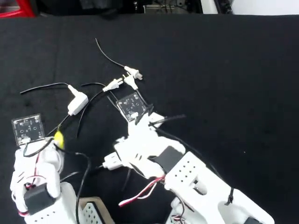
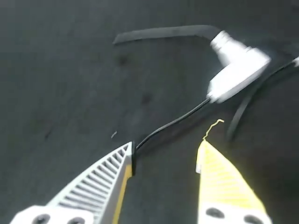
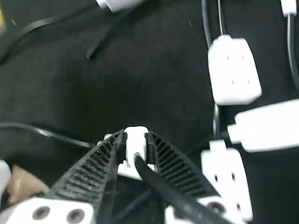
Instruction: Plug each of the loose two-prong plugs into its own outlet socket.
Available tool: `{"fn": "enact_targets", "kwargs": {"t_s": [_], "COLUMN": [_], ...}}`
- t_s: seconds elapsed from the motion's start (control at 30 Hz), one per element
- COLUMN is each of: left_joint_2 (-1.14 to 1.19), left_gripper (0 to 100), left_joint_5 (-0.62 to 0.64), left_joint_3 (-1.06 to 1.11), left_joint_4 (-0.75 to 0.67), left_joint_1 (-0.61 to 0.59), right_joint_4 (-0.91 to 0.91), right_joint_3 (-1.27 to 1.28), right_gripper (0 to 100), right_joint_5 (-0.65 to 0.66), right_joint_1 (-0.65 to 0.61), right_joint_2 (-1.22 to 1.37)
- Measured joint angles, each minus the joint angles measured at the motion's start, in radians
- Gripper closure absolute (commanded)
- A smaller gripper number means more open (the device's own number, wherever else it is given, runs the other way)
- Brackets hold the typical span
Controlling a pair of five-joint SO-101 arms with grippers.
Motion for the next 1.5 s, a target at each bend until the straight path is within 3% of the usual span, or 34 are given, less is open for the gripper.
{"fn": "enact_targets", "kwargs": {"t_s": [0.27,0.53,1.17,1.5], "left_joint_2": [0.003,0.003,0.003,0.003], "left_gripper": [78,78,78,78], "left_joint_5": [-0.109,-0.127,-0.127,-0.127], "left_joint_3": [0.249,0.262,0.262,0.262], "left_joint_4": [-0.094,-0.103,-0.103,-0.103], "left_joint_1": [-0.092,-0.095,-0.095,-0.095], "right_joint_4": [0.074,-0.012,-0.021,0.008], "right_joint_3": [-0.026,-0.103,-0.087,-0.075], "right_gripper": [98.6,98.6,98.6,98.6], "right_joint_5": [-0.044,-0.087,-0.087,-0.089], "right_joint_1": [0.002,0.008,-0.026,-0.147], "right_joint_2": [0.153,0.351,0.367,0.367]}}
